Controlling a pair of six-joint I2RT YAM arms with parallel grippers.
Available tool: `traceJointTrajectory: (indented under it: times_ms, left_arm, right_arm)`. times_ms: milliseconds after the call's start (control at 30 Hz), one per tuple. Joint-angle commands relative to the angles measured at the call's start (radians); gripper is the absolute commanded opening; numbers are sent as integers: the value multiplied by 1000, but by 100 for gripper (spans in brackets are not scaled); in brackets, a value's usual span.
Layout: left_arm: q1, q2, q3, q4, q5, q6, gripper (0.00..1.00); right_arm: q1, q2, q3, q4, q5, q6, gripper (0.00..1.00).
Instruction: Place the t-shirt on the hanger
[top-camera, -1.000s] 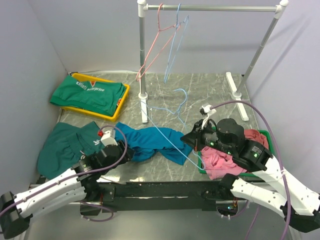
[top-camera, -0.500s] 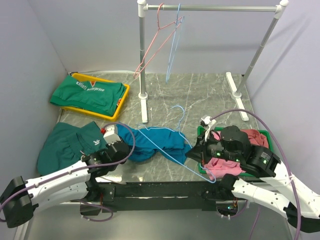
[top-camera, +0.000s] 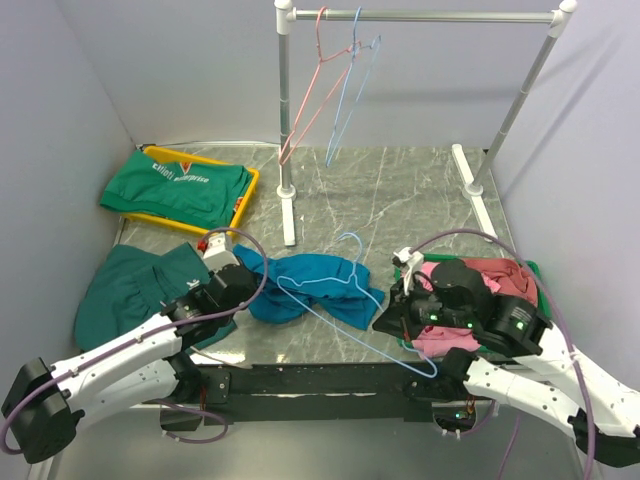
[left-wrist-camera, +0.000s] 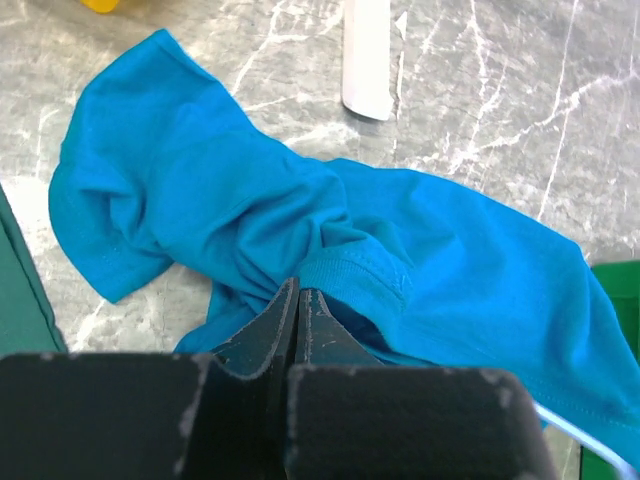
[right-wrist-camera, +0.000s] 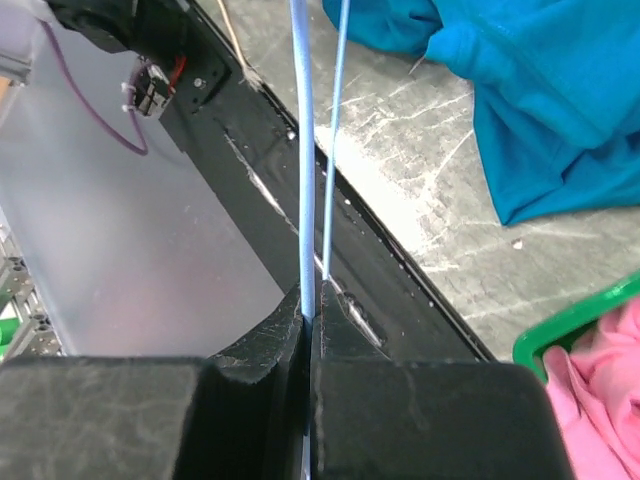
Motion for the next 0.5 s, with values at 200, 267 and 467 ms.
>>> traceJointTrajectory:
  times_ms: [200,267,467]
  left_arm:
    - [5,-13,85,29,79,101,1]
    - [7,-25,88,26,86,111,1]
    - [7,-26,107,-11,68,139,1]
  right_arm:
    - [23,128,-53,220,50,-8,0]
    - [29,138,-46,240,64,-5,0]
    - [32,123,14,231,138,-14,0]
